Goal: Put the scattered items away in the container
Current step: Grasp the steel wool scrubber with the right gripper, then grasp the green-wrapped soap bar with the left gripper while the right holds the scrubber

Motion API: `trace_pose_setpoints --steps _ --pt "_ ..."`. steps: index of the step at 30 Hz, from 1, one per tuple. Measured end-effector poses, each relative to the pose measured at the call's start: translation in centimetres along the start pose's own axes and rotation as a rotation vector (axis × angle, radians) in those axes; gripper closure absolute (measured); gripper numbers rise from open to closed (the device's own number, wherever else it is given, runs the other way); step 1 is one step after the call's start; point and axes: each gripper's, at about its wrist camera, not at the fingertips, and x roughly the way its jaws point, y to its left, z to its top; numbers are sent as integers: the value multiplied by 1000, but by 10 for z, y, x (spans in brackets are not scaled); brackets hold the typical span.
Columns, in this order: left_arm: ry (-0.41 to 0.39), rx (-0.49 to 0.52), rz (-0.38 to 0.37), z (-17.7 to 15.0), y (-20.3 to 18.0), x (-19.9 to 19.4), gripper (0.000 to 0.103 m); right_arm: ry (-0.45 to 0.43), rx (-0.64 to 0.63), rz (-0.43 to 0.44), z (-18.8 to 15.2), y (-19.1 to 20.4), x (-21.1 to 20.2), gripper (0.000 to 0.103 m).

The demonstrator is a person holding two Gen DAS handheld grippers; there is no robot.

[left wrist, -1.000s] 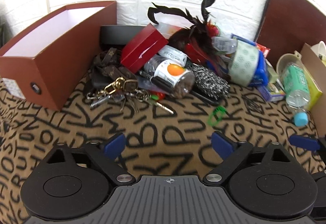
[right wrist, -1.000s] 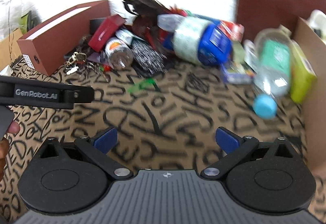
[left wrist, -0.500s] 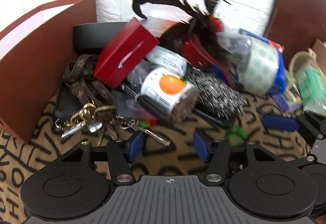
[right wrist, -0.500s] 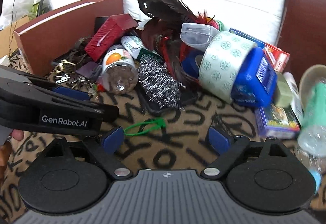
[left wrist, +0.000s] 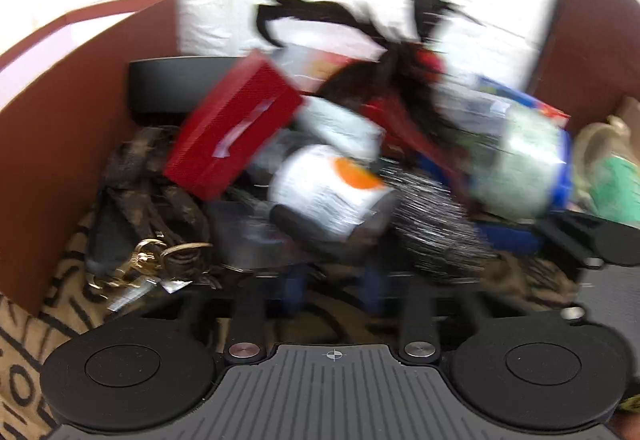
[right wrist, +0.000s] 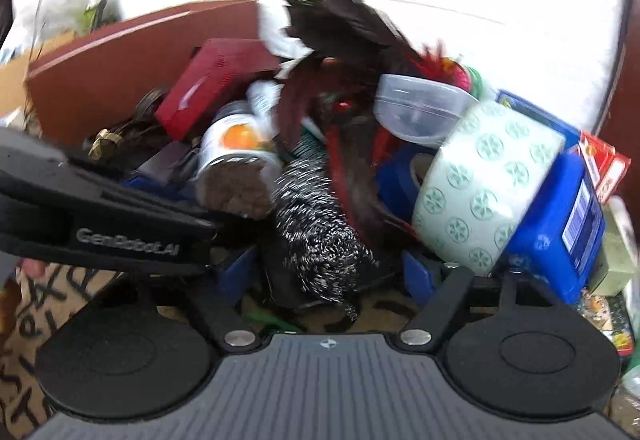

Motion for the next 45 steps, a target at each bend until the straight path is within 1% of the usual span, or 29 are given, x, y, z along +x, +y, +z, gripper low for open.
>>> trace_pose_setpoints --steps 2,3,6,12,13,16,19,21,24,25,26,27,30,32,35,38,39,40,42,44,45 --pt "8 26 9 -7 -8 -4 94 10 -16 12 -2 8 -7 28" --pt "10 38 14 -12 -11 -7 94 14 -32 -1 -4 14 -12 28" --pt "26 39 -16 -28 -15 -22 95 22 -49 -12 -14 27 -30 29" --pt "65 76 -69 -75 -36 -61 94 48 6 -33 -47 45 -76 29" --pt "73 78 -83 -83 -40 -67 93 51 17 -40 -54 49 -86 28" --pt "96 73 -127 -106 -44 -85 92 62 73 -40 -78 58 -115 28" --pt "112 82 -150 -125 -51 -101 91 72 99 -44 -99 69 -143 28" --pt "118 97 -158 -135 -53 -112 83 77 112 -50 -109 76 -157 28" --pt "121 108 -170 -149 -55 -127 68 86 123 -58 -125 87 -179 27" --pt "119 108 -174 -151 -55 -132 57 88 121 -64 -129 91 -185 27" --pt "115 108 -173 -153 -55 -136 47 91 121 -69 -133 93 -190 27" --pt "108 112 -168 -154 -54 -140 44 93 125 -75 -135 95 -193 26" --pt "80 129 -152 -152 -56 -148 40 91 158 -87 -139 95 -204 24" --pt "55 130 -148 -146 -56 -152 36 70 171 -93 -137 94 -210 24" --pt "21 126 -152 -132 -57 -151 35 35 157 -122 -130 96 -214 25" --pt "1 119 -150 -117 -57 -144 36 27 135 -137 -122 100 -210 32" --pt "-5 118 -153 -112 -57 -141 36 27 125 -136 -120 102 -208 37" --pt "-10 120 -158 -107 -56 -139 36 25 117 -133 -118 104 -205 40" --pt "-20 143 -166 -97 -58 -133 35 18 104 -123 -114 107 -200 40" --pt "-28 175 -166 -89 -60 -127 29 20 98 -119 -111 108 -195 42" --pt "-31 189 -163 -85 -62 -123 29 22 96 -116 -110 108 -193 44"
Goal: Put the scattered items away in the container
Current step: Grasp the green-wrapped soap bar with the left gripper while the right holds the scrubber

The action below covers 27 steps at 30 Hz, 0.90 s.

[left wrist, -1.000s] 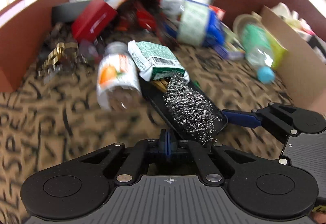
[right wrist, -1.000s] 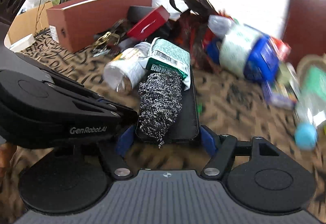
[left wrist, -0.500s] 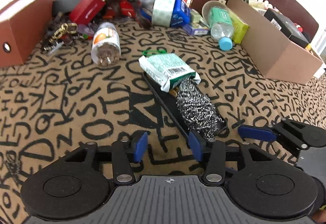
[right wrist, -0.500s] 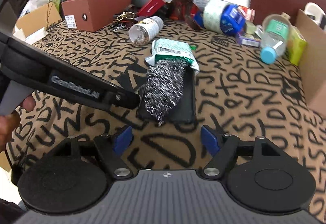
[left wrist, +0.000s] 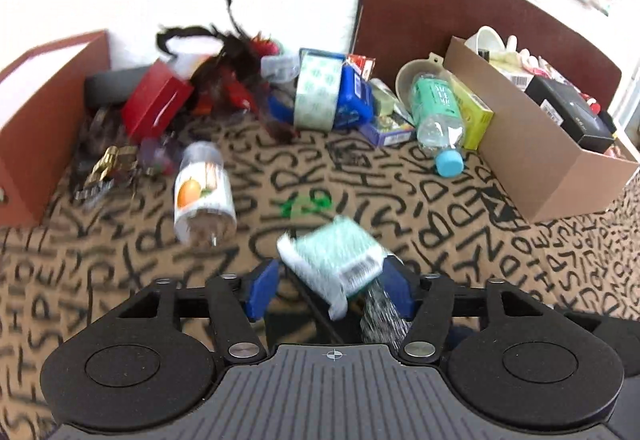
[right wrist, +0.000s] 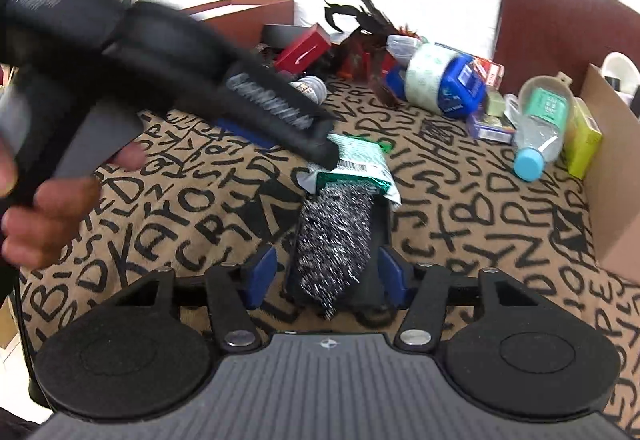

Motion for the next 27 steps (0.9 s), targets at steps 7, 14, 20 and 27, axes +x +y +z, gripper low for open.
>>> trace_pose_setpoints --steps 7,14,20,27 --pt "32 112 -18 13 -11 27 24 39 24 -17 0 -7 11 58" --pt "61 104 -30 -1 -5 34 33 51 62 -50 -6 -17 11 60" --pt "71 85 -34 -11 -4 20 67 50 81 -57 -8 -16 11 63" --pt "87 97 -35 -23 -7 10 63 45 103 -77 -10 -18 1 66"
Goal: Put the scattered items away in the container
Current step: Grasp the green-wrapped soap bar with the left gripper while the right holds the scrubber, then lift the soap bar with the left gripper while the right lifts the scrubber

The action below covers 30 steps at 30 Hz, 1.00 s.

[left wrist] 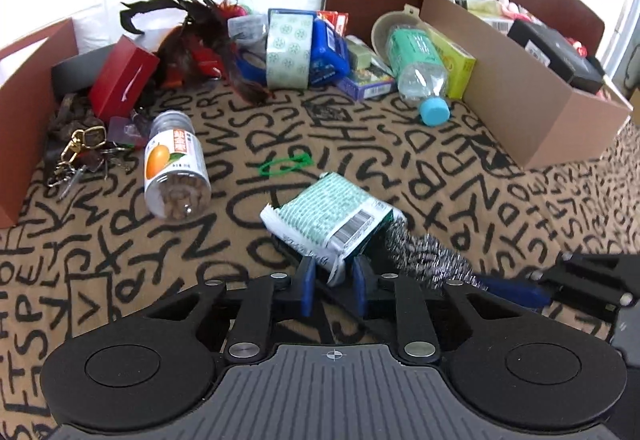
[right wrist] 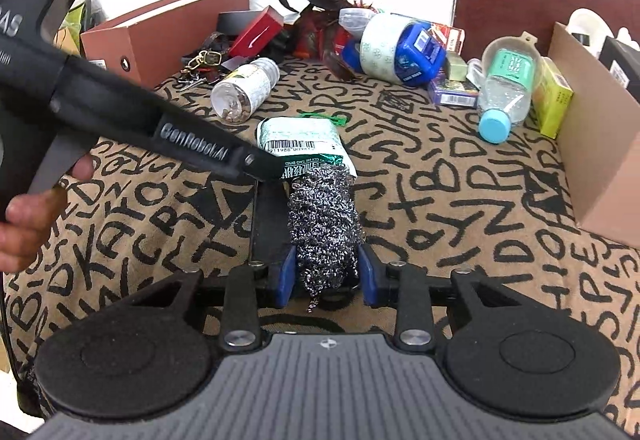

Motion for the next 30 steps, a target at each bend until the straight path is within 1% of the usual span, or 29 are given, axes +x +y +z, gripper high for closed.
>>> trace_pose_setpoints --steps 1,2,4,6,8,10,13,15,17,18,19,20,22,26,28,30 --pt "-16 16 13 0 -2 -3 58 -2 1 -3 0 0 -2 66" --pt "-35 29 27 1 -4 -5 44 -3 2 -4 -1 -1 -3 66" --pt "-76 53 37 6 -7 -11 30 -5 2 -7 -1 -1 -6 66" --pt "-96 85 21 13 -9 -13 28 -6 5 -10 -1 -2 -7 66" --pt "-89 114 8 19 -11 -7 26 -6 8 -10 -1 -3 -6 66" --pt "-62 130 12 24 -11 4 26 -3 12 -14 0 -5 -5 66" --pt "-26 144 -3 25 -11 18 26 6 26 -23 -1 -10 -2 65" --pt "-21 166 3 23 -14 23 25 12 37 -25 -1 -13 0 65" --pt "-17 180 14 21 -15 26 28 12 41 -27 -1 -16 2 65" --pt "-13 179 17 21 -15 27 31 11 39 -28 -1 -16 2 65" --pt "-10 177 20 21 -14 28 46 9 38 -28 0 -16 3 65" --pt "-9 175 20 22 -13 27 50 5 36 -27 1 -16 3 65" --pt "-5 166 12 24 -12 26 50 -5 24 -23 2 -15 4 63" --pt "-6 146 28 23 -11 22 51 -8 11 -17 5 -12 6 63" --pt "-18 128 34 22 -10 15 51 -8 11 -10 5 -12 5 68" --pt "-38 107 39 21 -8 3 51 -15 8 -8 6 -12 -1 70"
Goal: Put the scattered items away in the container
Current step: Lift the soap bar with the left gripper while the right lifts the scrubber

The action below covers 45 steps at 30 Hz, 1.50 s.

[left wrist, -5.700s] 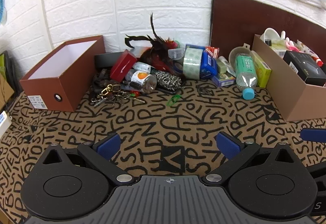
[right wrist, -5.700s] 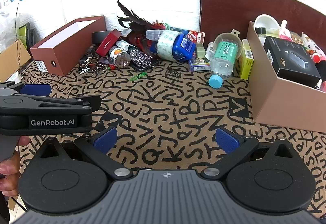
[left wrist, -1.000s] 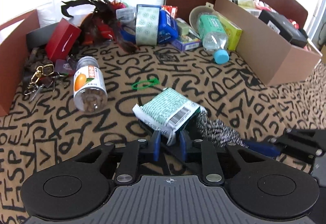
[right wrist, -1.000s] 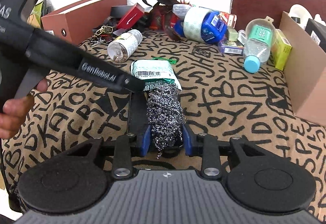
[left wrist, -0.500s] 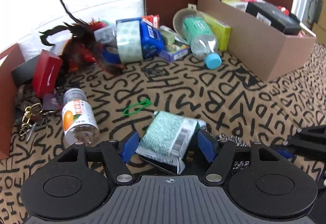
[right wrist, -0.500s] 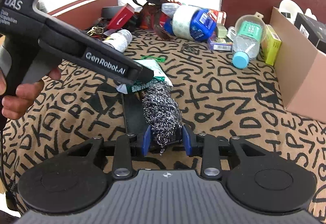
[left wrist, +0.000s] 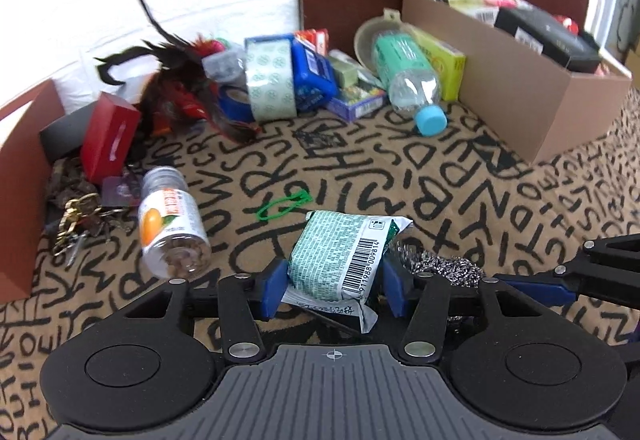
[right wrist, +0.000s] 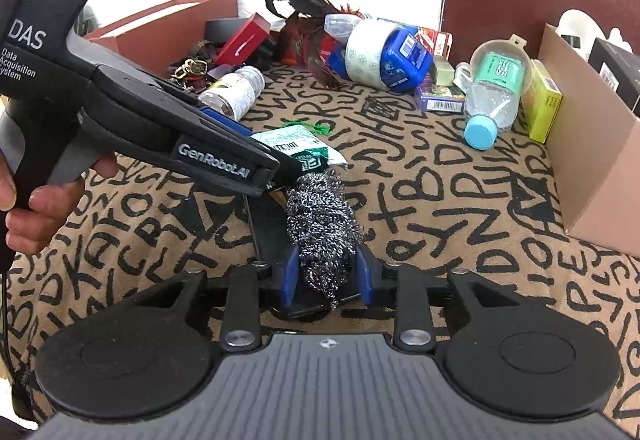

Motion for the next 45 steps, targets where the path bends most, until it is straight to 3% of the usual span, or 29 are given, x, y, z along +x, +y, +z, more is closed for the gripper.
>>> trace_pose_setpoints --steps 5,12,15,21,23,24,25,29,39,42,45 --pt "-20 -16 -4 -13 -6 -31 50 -11 -22 -18 -1 -2 -18 71" --pt "50 -19 -24 -54 -28 -40 49 37 -52 -24 -22 1 -36 71" --pt "73 -35 -17 -65 -30 -32 33 67 -43 -24 -32 -2 -36 69" --pt "61 -61 -11 -63 -29 -28 26 45 -30 -27 -31 -1 -35 49" --pt "64 -59 -10 -63 -30 -24 29 23 -46 -26 -28 1 -36 44" --pt "68 -59 -11 -63 -30 -23 31 17 -56 -25 -26 2 -35 44" --pt "72 -62 -15 -63 -30 -22 40 17 -62 -23 -25 2 -33 44" --pt "73 -63 -20 -63 -28 -21 34 47 -52 8 -23 1 -23 55" --pt "92 -88 -32 -63 -23 -15 35 73 -54 22 -24 4 -15 59" --pt "93 -88 -27 -64 -23 -15 42 76 -44 25 -24 3 -15 59" --pt "93 -87 -24 -64 -24 -14 43 79 -40 30 -25 2 -13 62"
